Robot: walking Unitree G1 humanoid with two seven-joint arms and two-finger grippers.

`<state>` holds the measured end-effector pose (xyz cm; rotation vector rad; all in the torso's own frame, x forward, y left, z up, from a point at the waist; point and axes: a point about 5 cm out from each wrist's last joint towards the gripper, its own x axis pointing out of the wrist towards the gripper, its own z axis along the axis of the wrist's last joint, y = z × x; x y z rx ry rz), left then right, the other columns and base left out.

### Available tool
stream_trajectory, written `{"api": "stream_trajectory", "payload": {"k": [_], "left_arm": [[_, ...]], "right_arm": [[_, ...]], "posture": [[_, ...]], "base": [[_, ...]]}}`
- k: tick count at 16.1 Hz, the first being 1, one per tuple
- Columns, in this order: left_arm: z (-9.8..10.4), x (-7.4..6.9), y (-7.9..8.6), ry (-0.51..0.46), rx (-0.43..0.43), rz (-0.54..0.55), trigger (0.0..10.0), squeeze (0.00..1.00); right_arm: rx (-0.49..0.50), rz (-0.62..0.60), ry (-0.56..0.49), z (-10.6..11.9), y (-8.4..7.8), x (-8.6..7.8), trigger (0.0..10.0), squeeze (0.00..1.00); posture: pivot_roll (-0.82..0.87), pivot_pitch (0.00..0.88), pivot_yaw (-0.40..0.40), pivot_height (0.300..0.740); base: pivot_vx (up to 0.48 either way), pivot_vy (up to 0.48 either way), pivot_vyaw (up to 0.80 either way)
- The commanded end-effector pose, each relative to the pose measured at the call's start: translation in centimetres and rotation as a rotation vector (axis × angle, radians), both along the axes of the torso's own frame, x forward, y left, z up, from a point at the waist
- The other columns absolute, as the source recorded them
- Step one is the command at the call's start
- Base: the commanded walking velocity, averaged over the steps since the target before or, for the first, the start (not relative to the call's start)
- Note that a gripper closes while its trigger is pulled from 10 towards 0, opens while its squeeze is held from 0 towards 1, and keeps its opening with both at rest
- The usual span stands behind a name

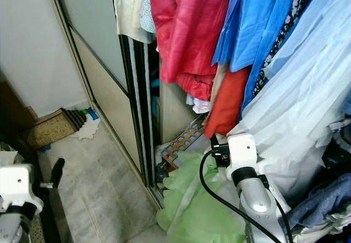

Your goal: Clean up the room

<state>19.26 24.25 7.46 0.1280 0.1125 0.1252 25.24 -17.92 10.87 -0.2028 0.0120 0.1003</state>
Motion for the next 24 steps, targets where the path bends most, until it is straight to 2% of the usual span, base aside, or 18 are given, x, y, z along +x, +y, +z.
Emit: {"api": "stream_trajectory", "payload": {"k": [1, 2, 4, 5, 8, 10, 12, 13, 15, 18, 20, 24], "left_arm": [[0.5, -0.3, -0.4, -0.023, 0.008, -0.005, 10.0, 0.00], [0.9, -0.2, -0.7, -0.027, -0.014, -0.022, 10.0, 0.00], [1.2, -0.4, -0.7, -0.038, -0.022, -0.022, 10.0, 0.00], [1.7, 0.0, -0.8, -0.056, -0.025, -0.027, 10.0, 0.00], [2.1, 0.3, -2.0, -0.074, -0.061, -0.049, 10.0, 0.00], [1.9, 0.3, -2.0, -0.070, -0.049, -0.043, 10.0, 0.00], [2.2, 0.2, -1.5, -0.080, -0.043, -0.010, 10.0, 0.00], [2.5, 0.2, -1.4, -0.090, -0.081, 0.009, 10.0, 0.00], [2.7, 0.6, -1.0, -0.096, -0.095, 0.012, 10.0, 0.00], [1.3, 1.7, -2.1, -0.074, -0.156, -0.022, 10.0, 0.00], [1.2, 2.3, -2.0, -0.077, -0.117, -0.039, 10.0, 0.00], [2.7, 3.2, -1.1, -0.115, -0.087, -0.035, 10.0, 0.00]], "right_arm": [[0.003, -0.019, 0.015, -0.2, -0.1, -0.4, 10.0, 0.00], [0.000, 0.003, 0.035, -0.3, 0.2, -0.9, 10.0, 0.00], [-0.068, 0.031, 0.035, -0.4, 0.4, -1.5, 10.0, 0.00], [-0.068, 0.027, 0.038, -0.5, 0.4, -1.7, 10.0, 0.00], [-0.081, 0.000, 0.060, -0.1, -1.0, -2.7, 10.0, 0.00], [-0.082, 0.009, 0.062, -0.2, -0.7, -2.8, 10.0, 0.00], [-0.074, 0.018, 0.057, -0.2, -0.1, -2.5, 10.0, 0.00], [-0.048, 0.014, 0.039, 0.2, -0.2, -2.3, 10.0, 0.00], [-0.015, -0.009, 0.042, 0.3, -0.2, -1.9, 10.0, 0.00], [0.013, -0.021, 0.066, -0.4, 0.1, -1.7, 10.0, 0.00], [0.025, -0.005, 0.065, -0.4, 0.5, -1.6, 10.0, 0.00], [0.043, -0.008, 0.028, 0.2, 0.9, -1.2, 10.0, 0.00]], "posture": [[-0.03, 0.000, -0.034, 0.740], [-0.04, 0.000, -0.036, 0.740], [-0.04, 0.000, -0.039, 0.740], [-0.05, 0.000, -0.044, 0.740], [-0.08, 0.000, -0.060, 0.740], [-0.08, 0.000, -0.066, 0.740], [-0.07, 0.000, -0.071, 0.740], [-0.04, 0.000, -0.093, 0.740], [-0.05, 0.000, -0.088, 0.740], [-0.04, 0.000, -0.082, 0.740], [-0.05, 0.000, -0.068, 0.740], [-0.04, 0.000, -0.042, 0.740]], "base": [[0.000, 0.000, 0.00], [0.000, 0.000, 0.00], [0.000, 0.000, 0.62], [0.000, 0.000, 0.80], [0.000, 0.000, 0.80], [0.000, 0.000, 0.80], [0.000, 0.000, 0.80], [0.000, 0.000, 0.80], [0.000, 0.000, 0.80], [0.000, 0.000, 0.80], [0.000, 0.000, 0.80], [0.000, 0.000, 0.80]]}}
